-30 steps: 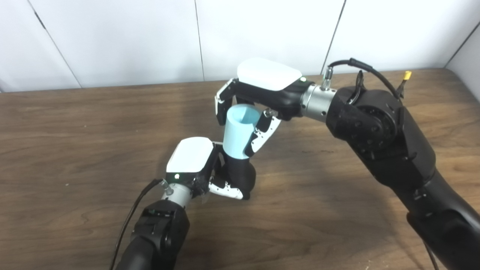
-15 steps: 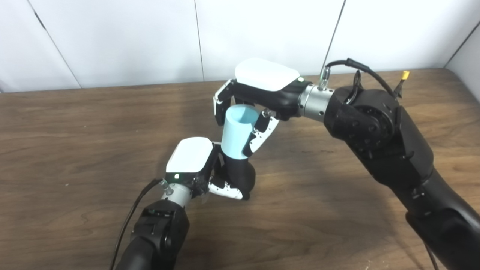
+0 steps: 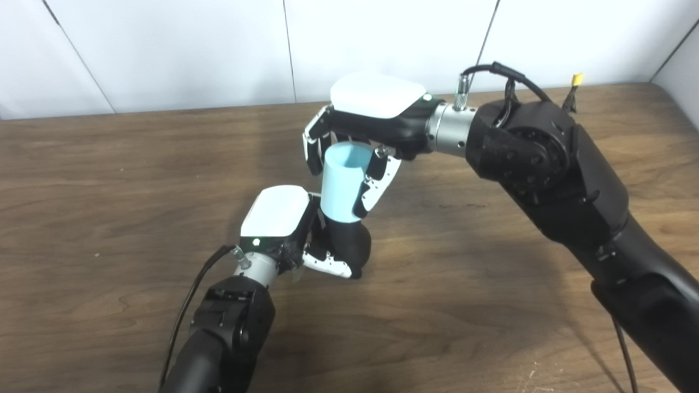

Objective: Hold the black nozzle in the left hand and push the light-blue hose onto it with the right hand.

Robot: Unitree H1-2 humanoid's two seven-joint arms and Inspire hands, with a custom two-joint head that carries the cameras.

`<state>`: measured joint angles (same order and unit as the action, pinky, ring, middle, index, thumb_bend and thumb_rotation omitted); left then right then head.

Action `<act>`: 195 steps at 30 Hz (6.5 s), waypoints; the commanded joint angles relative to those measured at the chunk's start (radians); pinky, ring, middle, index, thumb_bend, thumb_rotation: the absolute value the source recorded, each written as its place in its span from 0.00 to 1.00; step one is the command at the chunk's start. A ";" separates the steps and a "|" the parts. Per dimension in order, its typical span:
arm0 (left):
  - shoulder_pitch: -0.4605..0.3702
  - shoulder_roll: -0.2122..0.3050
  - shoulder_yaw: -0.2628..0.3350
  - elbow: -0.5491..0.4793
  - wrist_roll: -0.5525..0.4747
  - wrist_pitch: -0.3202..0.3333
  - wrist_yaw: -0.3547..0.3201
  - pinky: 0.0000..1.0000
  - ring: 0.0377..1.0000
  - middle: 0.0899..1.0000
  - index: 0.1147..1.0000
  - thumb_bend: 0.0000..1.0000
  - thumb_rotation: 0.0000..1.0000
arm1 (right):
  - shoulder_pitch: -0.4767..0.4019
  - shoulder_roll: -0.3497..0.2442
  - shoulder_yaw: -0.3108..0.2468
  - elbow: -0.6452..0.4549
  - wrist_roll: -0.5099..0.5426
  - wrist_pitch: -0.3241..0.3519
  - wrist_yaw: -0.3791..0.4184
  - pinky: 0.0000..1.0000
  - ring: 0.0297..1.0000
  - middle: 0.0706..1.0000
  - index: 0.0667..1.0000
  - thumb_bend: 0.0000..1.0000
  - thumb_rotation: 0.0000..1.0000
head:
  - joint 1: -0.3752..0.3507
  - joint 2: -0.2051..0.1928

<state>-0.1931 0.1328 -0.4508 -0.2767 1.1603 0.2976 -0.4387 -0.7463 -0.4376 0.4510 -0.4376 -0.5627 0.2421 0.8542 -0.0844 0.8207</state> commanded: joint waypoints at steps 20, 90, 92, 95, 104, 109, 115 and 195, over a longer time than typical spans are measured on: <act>-0.008 -0.009 -0.008 -0.013 -0.015 -0.016 -0.018 0.39 0.44 0.45 0.41 0.50 0.00 | -0.004 -0.018 0.062 -0.002 -0.045 0.020 0.071 0.28 0.35 0.47 0.48 0.51 0.00 | -0.003 0.017; -0.007 -0.029 0.000 -0.006 -0.012 -0.018 -0.019 0.38 0.43 0.43 0.41 0.50 0.00 | 0.026 -0.005 0.024 -0.052 -0.168 -0.110 0.138 0.26 0.37 0.49 0.50 0.49 0.00 | -0.003 0.015; -0.007 -0.028 0.000 -0.006 -0.014 -0.019 -0.019 0.39 0.43 0.44 0.41 0.50 0.00 | 0.035 -0.005 0.029 -0.044 -0.178 -0.113 0.131 0.31 0.36 0.47 0.51 0.49 0.00 | -0.001 0.017; -0.006 -0.028 -0.001 -0.005 -0.011 -0.021 -0.016 0.39 0.44 0.44 0.41 0.50 0.00 | 0.049 -0.004 0.034 -0.033 -0.176 -0.123 0.114 0.30 0.37 0.46 0.52 0.49 0.00 | 0.000 0.019; -0.005 -0.029 -0.002 -0.007 -0.006 -0.020 -0.016 0.39 0.43 0.44 0.41 0.50 0.00 | 0.066 -0.008 0.063 -0.005 -0.181 -0.171 0.096 0.28 0.36 0.46 0.51 0.49 0.00 | -0.001 0.019; -0.005 -0.029 -0.001 -0.006 -0.008 -0.021 -0.014 0.39 0.43 0.44 0.41 0.50 0.00 | 0.033 -0.022 0.080 -0.058 -0.223 -0.145 0.181 0.28 0.41 0.46 0.53 0.54 0.00 | -0.001 0.019; -0.007 -0.030 -0.002 -0.006 -0.005 -0.019 -0.018 0.38 0.43 0.43 0.42 0.50 0.00 | -0.029 -0.045 0.057 -0.111 -0.188 -0.049 0.320 0.78 0.84 0.82 0.77 1.00 0.28 | 0.001 0.017; -0.014 -0.038 -0.010 0.012 0.003 -0.028 -0.008 0.38 0.42 0.43 0.41 0.50 0.00 | 0.332 -0.094 0.027 -0.171 -0.223 -0.223 0.156 0.85 0.85 0.85 0.82 0.74 1.00 | 0.016 0.012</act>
<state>-0.1949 0.1035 -0.4527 -0.2516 1.1607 0.2696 -0.4341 -0.4599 -0.4651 0.4181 -0.6373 -0.8008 -0.0054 0.8096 -0.0675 0.8314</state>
